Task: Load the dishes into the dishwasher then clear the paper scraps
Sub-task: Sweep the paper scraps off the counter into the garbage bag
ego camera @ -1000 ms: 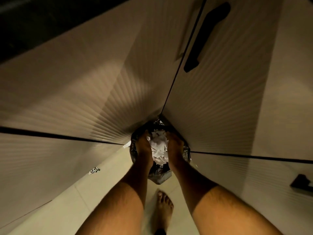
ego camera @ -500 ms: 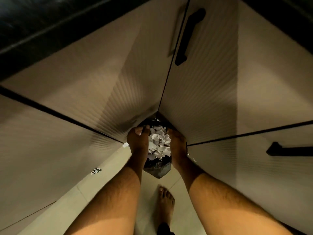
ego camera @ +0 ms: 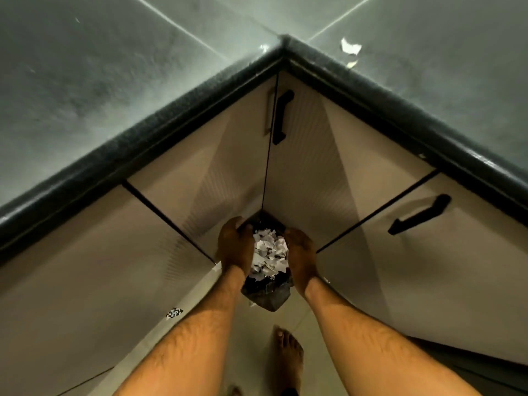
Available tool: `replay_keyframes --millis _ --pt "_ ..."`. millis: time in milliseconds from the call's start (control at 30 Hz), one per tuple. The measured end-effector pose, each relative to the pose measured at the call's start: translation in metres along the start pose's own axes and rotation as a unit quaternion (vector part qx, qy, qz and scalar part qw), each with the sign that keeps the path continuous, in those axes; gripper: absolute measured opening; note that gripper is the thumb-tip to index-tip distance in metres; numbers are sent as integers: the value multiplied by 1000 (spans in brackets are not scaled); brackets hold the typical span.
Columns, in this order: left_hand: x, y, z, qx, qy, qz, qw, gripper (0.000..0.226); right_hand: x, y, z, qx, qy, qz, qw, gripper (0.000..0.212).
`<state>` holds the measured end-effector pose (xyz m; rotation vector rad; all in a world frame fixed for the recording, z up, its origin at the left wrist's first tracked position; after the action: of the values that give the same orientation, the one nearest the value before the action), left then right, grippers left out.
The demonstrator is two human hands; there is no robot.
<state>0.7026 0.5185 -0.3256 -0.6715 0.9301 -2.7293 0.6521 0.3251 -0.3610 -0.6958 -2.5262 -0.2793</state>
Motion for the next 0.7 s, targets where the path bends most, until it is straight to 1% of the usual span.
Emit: replay_keyframes --millis 33,100,167,233,300,333,400,500,600,667,700 --pt "5 -5 6 -28 15 -7 999 36 7 0 -11 9 -13 -3 1000 29" --pt "18 -22 22 -83 59 2 995 45 26 0 -39 51 -50 -18 997 30" --pt "38 -42 44 -134 125 14 983 51 49 1 -67 116 -87 -46 988 33" --pt "61 -64 69 -194 158 21 968 55 72 0 -94 215 -86 -70 970 44" --pt "81 -88 91 -232 169 37 957 55 96 2 -122 304 -99 -106 942 55" --pt "95 -104 105 -248 188 50 949 56 112 3 -144 341 -140 -120 922 57" --pt "123 -131 133 -283 245 81 924 57 147 6 -188 408 -250 -130 868 57" --pt "159 -167 170 -315 309 132 888 58 189 8 -238 459 -354 -110 807 56" --pt "183 -198 195 -332 338 161 866 62 228 11 -274 484 -415 -95 765 54" --pt "185 -209 206 -348 343 167 856 63 237 13 -292 491 -438 -91 748 54" --pt "189 -219 216 -352 347 173 852 64 244 11 -304 492 -441 -82 746 54"
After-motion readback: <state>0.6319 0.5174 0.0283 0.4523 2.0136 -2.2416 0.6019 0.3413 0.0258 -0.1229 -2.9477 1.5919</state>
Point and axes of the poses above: each hand's wrist, its own x-axis away from the middle knuckle, its own y-axis out of the palm, z = x × y, the point moved 10 cm from there along -x, towards the middle knuckle, and after that the axes turned 15 degrees about -x, right-handed, at the moved point
